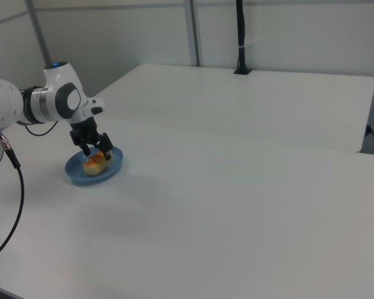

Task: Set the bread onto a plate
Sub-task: 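Open the gripper to release the roll and raise away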

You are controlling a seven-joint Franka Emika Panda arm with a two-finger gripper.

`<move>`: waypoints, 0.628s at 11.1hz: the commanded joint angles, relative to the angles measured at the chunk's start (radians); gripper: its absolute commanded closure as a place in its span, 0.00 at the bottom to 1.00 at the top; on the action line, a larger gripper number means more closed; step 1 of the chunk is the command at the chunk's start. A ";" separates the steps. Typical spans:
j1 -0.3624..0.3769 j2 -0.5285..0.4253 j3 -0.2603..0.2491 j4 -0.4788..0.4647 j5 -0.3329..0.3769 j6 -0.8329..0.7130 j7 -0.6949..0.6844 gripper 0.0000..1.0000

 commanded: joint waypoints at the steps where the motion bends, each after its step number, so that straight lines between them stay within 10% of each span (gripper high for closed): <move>1: -0.021 -0.125 -0.022 -0.017 -0.043 -0.120 -0.041 0.00; 7: -0.358 -0.493 -0.012 -0.063 0.051 -0.467 -0.350 0.00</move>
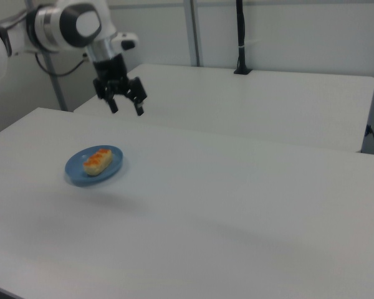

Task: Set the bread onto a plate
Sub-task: 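Open the gripper to release the roll and raise away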

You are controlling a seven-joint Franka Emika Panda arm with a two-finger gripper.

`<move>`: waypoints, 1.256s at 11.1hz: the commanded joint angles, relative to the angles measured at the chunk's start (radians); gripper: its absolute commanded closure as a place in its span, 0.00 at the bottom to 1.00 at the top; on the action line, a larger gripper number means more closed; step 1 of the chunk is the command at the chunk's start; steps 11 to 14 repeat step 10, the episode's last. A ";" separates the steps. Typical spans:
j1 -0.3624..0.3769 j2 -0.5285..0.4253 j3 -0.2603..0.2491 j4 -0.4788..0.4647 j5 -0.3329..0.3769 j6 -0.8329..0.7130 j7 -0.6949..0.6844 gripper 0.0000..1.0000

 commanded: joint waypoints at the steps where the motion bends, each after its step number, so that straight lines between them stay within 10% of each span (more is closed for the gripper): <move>1: -0.156 -0.189 0.018 -0.106 0.079 -0.084 -0.089 0.00; 14: -0.182 -0.253 0.018 -0.114 0.056 -0.193 -0.175 0.00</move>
